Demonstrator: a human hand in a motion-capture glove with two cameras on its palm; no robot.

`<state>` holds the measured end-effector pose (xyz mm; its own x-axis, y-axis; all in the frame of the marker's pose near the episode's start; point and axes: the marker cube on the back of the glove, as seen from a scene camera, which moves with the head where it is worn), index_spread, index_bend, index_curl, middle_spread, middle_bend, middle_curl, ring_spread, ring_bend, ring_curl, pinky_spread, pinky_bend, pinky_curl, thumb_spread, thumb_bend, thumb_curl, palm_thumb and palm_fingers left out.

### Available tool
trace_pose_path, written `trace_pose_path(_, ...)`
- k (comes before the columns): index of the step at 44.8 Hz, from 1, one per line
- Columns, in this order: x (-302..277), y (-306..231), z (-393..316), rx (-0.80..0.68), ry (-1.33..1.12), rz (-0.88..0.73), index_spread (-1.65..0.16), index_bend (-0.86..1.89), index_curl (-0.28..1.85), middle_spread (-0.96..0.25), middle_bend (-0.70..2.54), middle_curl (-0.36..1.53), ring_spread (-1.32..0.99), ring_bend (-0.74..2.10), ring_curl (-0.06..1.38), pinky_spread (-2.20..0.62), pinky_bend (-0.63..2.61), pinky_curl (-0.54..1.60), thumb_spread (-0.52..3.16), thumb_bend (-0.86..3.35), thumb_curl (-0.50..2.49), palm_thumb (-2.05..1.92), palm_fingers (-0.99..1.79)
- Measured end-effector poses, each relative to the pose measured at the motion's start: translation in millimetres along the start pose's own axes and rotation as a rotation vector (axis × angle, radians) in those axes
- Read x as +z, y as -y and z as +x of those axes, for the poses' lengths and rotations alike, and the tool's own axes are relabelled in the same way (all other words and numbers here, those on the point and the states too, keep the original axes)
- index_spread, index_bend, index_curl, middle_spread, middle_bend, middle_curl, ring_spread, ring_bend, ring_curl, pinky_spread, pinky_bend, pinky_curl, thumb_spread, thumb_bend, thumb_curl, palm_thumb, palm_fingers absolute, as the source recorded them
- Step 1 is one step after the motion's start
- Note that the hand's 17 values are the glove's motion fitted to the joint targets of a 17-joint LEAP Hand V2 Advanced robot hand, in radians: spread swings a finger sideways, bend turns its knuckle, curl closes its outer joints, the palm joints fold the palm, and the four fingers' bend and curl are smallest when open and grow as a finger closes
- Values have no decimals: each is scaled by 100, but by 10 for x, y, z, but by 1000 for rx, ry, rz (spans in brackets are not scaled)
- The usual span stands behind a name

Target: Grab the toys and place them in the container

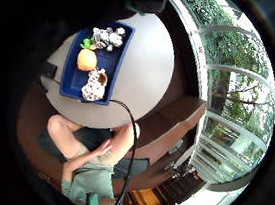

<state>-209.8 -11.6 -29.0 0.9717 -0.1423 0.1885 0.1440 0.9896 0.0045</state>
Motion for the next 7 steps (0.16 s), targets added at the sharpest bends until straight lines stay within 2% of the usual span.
trace_pose_path(7, 39, -86, -14, -14, 19, 37, -24, 10, 30, 0, 10, 28, 4, 17, 40, 7, 89, 49, 123, -2, 39, -2, -27)
